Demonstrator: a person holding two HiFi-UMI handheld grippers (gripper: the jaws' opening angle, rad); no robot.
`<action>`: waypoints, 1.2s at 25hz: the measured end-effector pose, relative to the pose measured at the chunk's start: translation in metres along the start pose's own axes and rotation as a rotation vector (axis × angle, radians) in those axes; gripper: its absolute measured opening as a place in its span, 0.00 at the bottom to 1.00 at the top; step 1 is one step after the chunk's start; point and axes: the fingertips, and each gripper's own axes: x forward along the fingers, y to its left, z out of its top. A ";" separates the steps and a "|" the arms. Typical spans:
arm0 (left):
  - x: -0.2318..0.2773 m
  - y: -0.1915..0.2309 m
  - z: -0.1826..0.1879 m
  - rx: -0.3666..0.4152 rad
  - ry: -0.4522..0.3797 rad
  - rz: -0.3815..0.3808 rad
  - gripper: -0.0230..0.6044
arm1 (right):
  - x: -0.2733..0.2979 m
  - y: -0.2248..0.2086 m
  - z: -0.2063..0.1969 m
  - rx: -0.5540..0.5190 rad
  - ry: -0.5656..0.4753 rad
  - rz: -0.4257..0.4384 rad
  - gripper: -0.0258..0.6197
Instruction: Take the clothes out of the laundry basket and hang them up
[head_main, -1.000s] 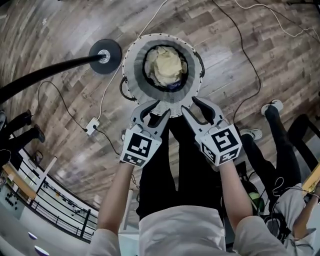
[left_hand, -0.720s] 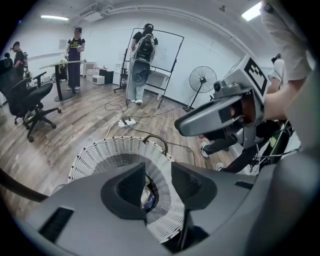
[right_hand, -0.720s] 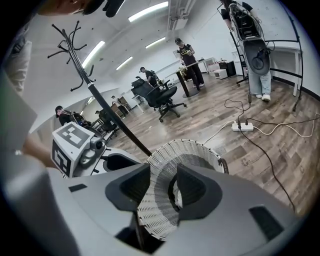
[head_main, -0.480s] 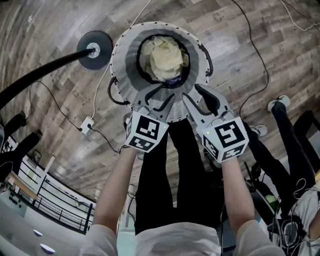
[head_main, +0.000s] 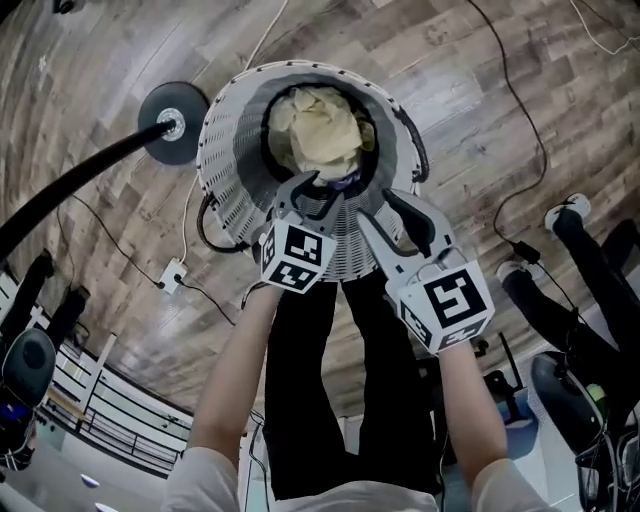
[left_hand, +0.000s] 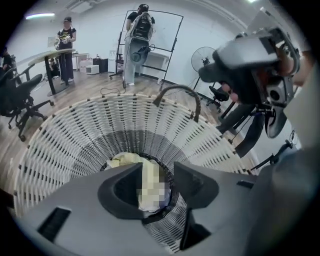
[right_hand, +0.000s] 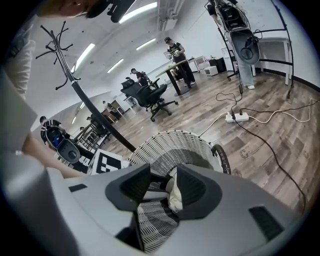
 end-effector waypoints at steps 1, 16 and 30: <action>0.011 0.003 -0.006 0.003 0.012 0.000 0.33 | 0.003 -0.002 0.000 0.006 -0.007 0.001 0.28; 0.115 0.021 -0.072 0.113 0.165 -0.009 0.35 | 0.026 -0.010 -0.005 0.098 -0.036 0.027 0.28; 0.165 0.040 -0.124 0.196 0.280 0.018 0.37 | 0.040 -0.020 -0.021 0.147 -0.011 0.024 0.28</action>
